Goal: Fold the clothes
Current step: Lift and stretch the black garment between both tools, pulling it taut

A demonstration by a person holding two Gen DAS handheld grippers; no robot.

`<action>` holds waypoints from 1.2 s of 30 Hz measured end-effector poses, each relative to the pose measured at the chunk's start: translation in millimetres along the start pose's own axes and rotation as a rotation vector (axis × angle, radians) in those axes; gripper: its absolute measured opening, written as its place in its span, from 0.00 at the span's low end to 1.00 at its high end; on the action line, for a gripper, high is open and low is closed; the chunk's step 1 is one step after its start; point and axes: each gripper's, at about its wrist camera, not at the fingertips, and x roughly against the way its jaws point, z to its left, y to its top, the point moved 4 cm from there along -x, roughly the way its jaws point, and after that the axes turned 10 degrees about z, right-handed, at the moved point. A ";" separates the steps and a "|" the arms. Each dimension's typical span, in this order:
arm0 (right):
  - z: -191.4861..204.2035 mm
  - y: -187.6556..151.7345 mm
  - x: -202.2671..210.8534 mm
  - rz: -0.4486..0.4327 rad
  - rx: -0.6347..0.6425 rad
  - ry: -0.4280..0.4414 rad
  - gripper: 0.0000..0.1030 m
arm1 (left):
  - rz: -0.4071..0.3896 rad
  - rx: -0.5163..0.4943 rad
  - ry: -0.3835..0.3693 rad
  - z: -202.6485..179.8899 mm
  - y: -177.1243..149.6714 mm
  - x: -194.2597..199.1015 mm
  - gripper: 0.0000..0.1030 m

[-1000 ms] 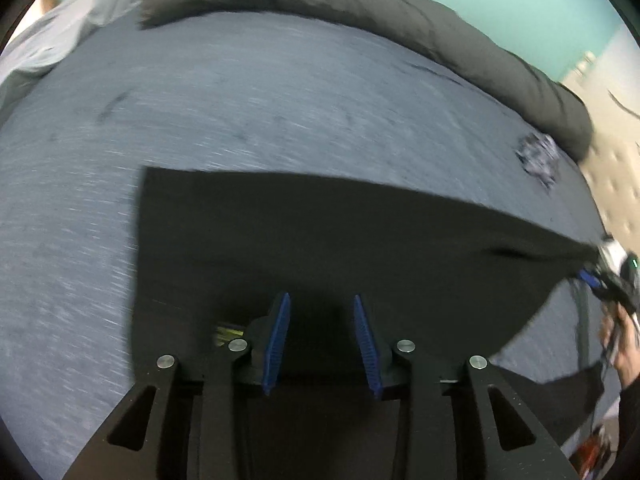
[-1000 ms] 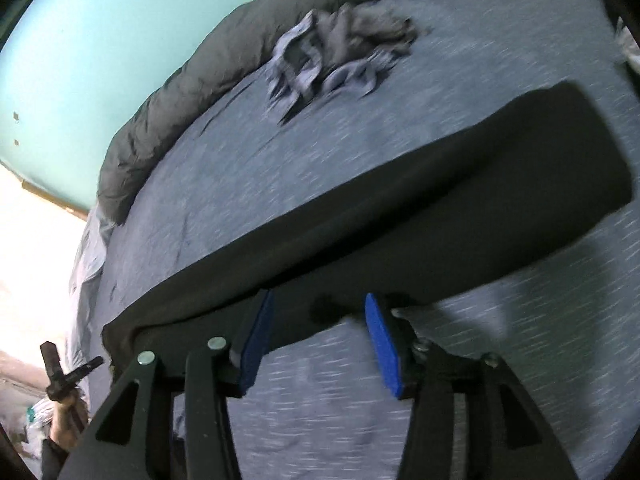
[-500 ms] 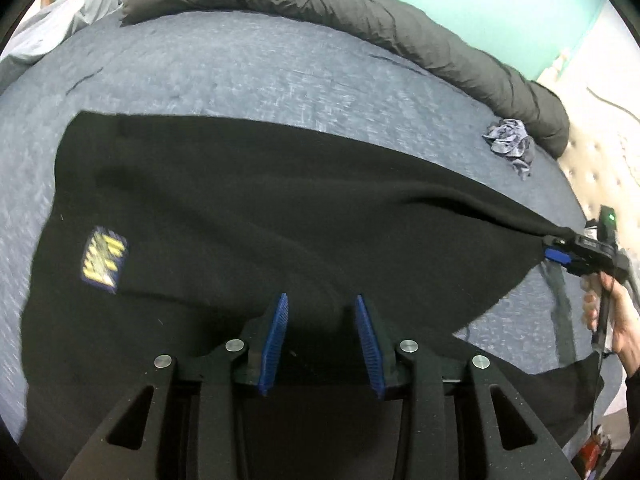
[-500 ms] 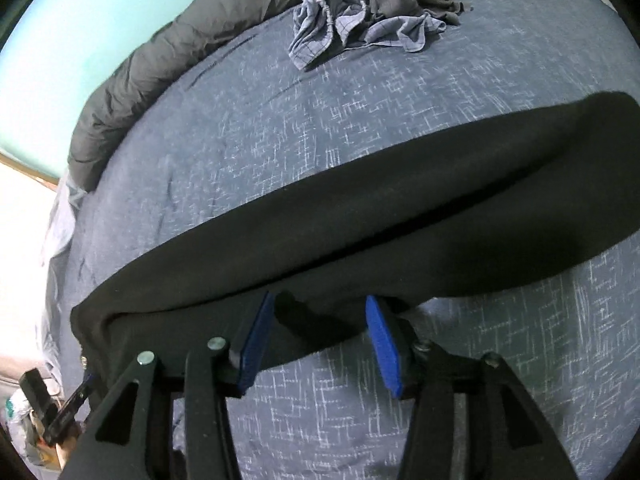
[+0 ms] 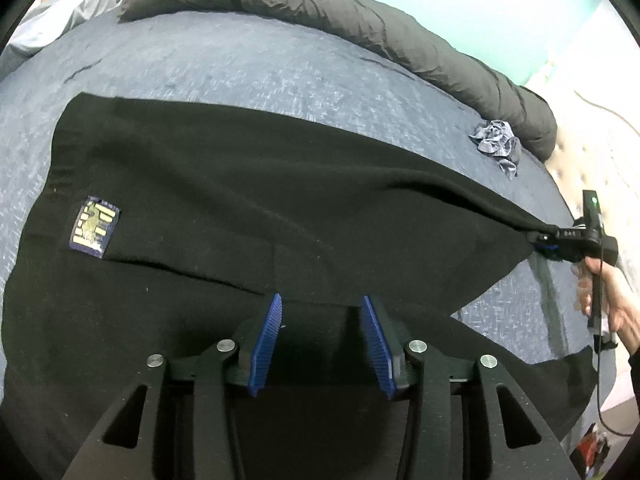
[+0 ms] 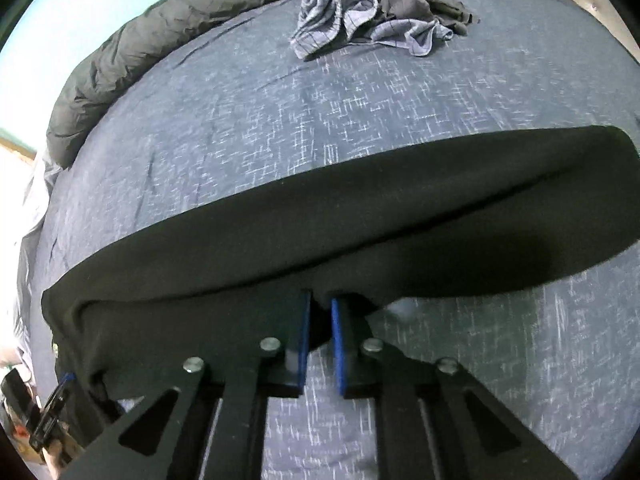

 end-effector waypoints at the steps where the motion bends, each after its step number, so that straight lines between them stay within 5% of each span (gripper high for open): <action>1: -0.8 -3.7 3.0 -0.007 0.004 0.005 0.04 | 0.004 -0.002 -0.002 -0.1 -2.0 -0.5 0.45; 7: -10.3 -32.5 17.1 -0.060 -0.024 0.121 0.03 | 0.014 -0.031 -0.005 -2.8 -12.3 5.7 0.45; 19: -24.0 -64.5 7.3 -0.074 -0.082 0.151 0.08 | 0.002 -0.012 -0.015 6.0 -12.7 14.2 0.45; 22: -7.5 -72.8 18.0 -0.120 -0.080 0.221 0.10 | 0.000 -0.007 -0.017 6.9 -11.7 14.6 0.45; 23: 0.0 -76.1 17.5 -0.119 -0.087 0.254 0.26 | 0.000 -0.007 -0.017 6.6 -11.6 14.9 0.46; 25: 19.5 -80.2 11.5 -0.103 -0.085 0.300 0.41 | -0.001 -0.011 -0.017 5.2 -11.6 15.5 0.46; 36: 99.4 -80.0 -33.5 -0.008 -0.088 0.360 0.41 | -0.015 -0.001 -0.025 12.3 -13.8 24.5 0.47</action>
